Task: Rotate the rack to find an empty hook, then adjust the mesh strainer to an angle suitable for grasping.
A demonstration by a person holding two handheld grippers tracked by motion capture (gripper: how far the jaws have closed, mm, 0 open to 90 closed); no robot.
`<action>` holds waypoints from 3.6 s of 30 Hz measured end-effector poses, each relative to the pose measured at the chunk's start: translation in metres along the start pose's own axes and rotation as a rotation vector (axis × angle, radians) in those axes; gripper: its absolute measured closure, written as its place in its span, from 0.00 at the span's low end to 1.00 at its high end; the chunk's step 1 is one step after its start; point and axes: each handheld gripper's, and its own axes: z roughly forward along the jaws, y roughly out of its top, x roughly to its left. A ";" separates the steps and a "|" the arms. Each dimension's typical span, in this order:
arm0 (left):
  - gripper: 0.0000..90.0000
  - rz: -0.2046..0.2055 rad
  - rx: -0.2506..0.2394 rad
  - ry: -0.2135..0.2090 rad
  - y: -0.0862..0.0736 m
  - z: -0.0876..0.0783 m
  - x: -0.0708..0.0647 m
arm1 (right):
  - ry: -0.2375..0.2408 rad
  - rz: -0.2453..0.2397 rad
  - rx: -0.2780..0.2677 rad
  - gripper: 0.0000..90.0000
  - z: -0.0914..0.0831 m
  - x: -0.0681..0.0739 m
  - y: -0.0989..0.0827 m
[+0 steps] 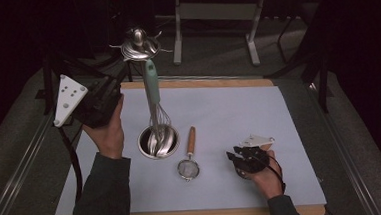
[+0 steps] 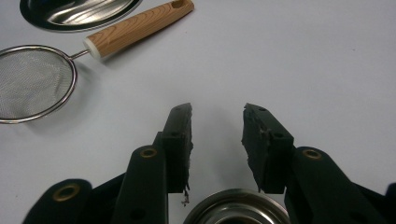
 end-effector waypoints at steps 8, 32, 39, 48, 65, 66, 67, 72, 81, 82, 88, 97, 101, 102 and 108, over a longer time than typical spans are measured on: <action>1.00 -0.005 0.011 0.040 0.003 0.003 0.012 | 0.009 -0.003 0.006 0.69 0.001 0.002 0.000; 1.00 -0.025 0.039 0.112 0.006 0.024 0.032 | 0.014 0.004 -0.001 0.68 0.000 0.000 -0.001; 1.00 -0.007 0.060 0.120 0.010 0.029 0.034 | 0.027 0.012 -0.007 0.68 -0.001 0.000 0.000; 1.00 0.009 0.074 0.120 0.010 0.029 0.035 | 0.026 0.018 -0.008 0.68 -0.003 -0.002 0.000; 1.00 0.036 0.117 0.134 -0.003 0.008 0.044 | 0.048 0.008 0.004 0.70 -0.005 0.000 0.002; 1.00 0.036 0.122 0.136 -0.005 0.007 0.044 | 0.049 0.009 0.003 0.70 -0.005 0.000 0.002; 0.99 0.039 0.128 0.137 -0.007 0.006 0.044 | 0.049 0.010 0.006 0.70 -0.005 0.000 0.002; 0.96 0.045 0.166 0.140 -0.023 0.000 0.046 | 0.054 0.019 0.003 0.70 -0.005 -0.002 0.002; 0.93 0.011 0.212 0.166 -0.057 -0.022 0.050 | 0.066 0.015 0.010 0.70 -0.003 0.004 0.004; 0.93 0.009 0.227 0.170 -0.063 -0.026 0.050 | 0.068 0.015 0.010 0.70 -0.003 0.005 0.004; 0.87 -0.043 0.296 0.182 -0.098 -0.036 0.054 | 0.066 0.015 0.012 0.68 -0.001 0.007 0.005; 0.80 -0.107 0.393 0.203 -0.146 -0.056 0.061 | 0.053 0.019 0.009 0.62 0.000 0.004 0.004; 0.80 -0.108 0.452 0.216 -0.166 -0.065 0.064 | 0.069 0.022 0.015 0.60 0.001 0.005 0.004; 0.80 -0.107 0.469 0.217 -0.172 -0.067 0.065 | 0.071 0.023 0.015 0.60 0.002 0.006 0.004; 0.79 -0.072 0.584 0.202 -0.203 -0.073 0.058 | 0.080 0.013 0.035 0.58 0.007 0.010 0.004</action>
